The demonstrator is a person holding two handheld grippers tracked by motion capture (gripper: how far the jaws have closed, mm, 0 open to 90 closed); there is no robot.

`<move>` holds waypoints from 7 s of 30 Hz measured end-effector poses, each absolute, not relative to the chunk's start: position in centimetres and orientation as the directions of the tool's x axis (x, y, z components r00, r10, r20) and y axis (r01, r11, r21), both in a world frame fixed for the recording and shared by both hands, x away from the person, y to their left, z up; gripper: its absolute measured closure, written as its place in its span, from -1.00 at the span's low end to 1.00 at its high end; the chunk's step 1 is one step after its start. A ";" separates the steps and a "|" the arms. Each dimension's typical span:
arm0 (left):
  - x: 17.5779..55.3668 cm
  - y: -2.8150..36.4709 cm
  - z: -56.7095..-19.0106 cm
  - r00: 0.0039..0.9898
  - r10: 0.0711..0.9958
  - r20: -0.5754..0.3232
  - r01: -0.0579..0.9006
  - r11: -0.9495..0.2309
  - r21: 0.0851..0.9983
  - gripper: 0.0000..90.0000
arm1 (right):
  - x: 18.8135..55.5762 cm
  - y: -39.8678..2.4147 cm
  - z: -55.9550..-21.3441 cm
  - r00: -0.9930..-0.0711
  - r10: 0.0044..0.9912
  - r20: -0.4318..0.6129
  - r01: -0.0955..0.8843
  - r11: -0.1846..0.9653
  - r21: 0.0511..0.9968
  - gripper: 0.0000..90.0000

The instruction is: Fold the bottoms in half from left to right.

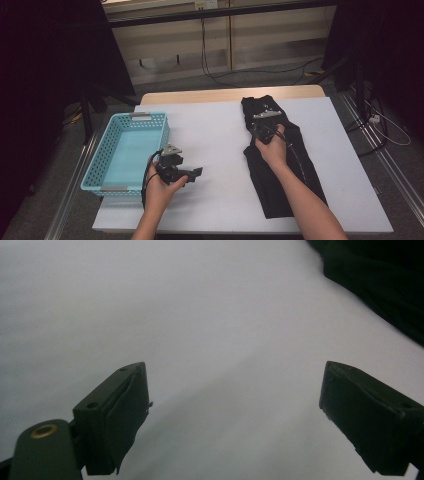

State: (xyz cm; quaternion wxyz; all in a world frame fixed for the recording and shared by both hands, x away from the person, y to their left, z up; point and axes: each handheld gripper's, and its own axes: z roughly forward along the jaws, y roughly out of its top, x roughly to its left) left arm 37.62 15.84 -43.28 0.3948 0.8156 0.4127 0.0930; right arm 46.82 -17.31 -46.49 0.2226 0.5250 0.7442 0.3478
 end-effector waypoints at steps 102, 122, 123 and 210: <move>46.3 8.9 -43.9 0.671 0.739 -0.063 0.544 -0.432 0.719 -0.33 | 34.8 -22.4 -43.3 -0.558 0.829 0.037 0.532 0.323 0.782 -0.52; 48.5 6.6 -45.5 0.601 0.796 -0.081 0.608 -0.389 0.692 0.22 | 32.7 -25.8 -43.1 -0.494 0.868 0.059 0.554 0.261 0.791 -0.51; 48.5 6.6 -45.4 0.598 0.796 -0.092 0.616 -0.382 0.689 0.29 | 32.7 -25.8 -43.1 -0.492 0.868 0.059 0.553 0.260 0.792 -0.51; 43.9 11.6 -43.3 0.642 0.763 -0.075 0.571 -0.411 0.711 -0.60 | 33.2 -31.6 -45.1 -0.371 0.925 0.080 0.698 0.222 0.681 0.86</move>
